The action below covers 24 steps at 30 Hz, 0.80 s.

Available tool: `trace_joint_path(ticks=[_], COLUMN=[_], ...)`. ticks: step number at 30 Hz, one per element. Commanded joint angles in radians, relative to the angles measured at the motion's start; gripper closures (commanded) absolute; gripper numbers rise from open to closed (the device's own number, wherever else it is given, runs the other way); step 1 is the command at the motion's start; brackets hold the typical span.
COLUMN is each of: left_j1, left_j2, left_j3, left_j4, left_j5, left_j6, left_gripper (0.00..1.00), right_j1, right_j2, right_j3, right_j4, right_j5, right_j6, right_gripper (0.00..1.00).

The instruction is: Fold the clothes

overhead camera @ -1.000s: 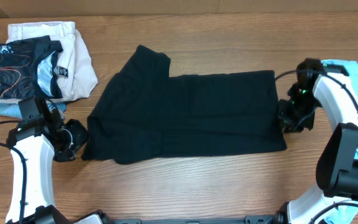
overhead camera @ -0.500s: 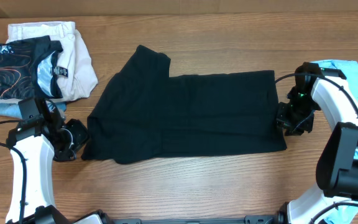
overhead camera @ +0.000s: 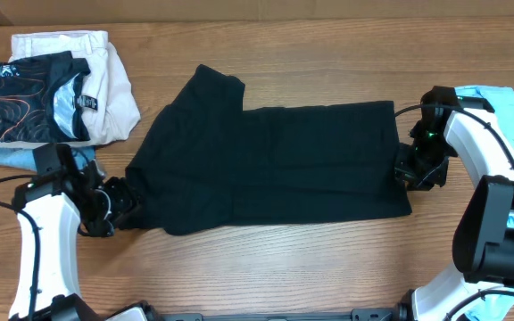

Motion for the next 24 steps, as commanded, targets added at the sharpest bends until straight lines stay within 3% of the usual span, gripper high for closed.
trace_joint_path(ticks=[1, 19, 24], left_j1=[-0.056, -0.190, -0.214], left_j2=[-0.012, 0.002, 0.019], left_j3=[-0.054, -0.119, -0.137], left_j4=[0.016, 0.108, 0.146], left_j5=[0.021, -0.057, -0.030], left_j6=[0.030, -0.023, -0.023], left_gripper=[0.39, 0.40, 0.47], right_j1=[0.005, 0.005, 0.005], right_j2=[-0.023, -0.023, -0.023], right_j3=[0.024, 0.024, 0.024], right_j4=[-0.008, -0.027, -0.027], right_j5=[-0.009, -0.023, -0.023], right_j6=[0.004, 0.004, 0.004], right_gripper=[0.71, 0.70, 0.71])
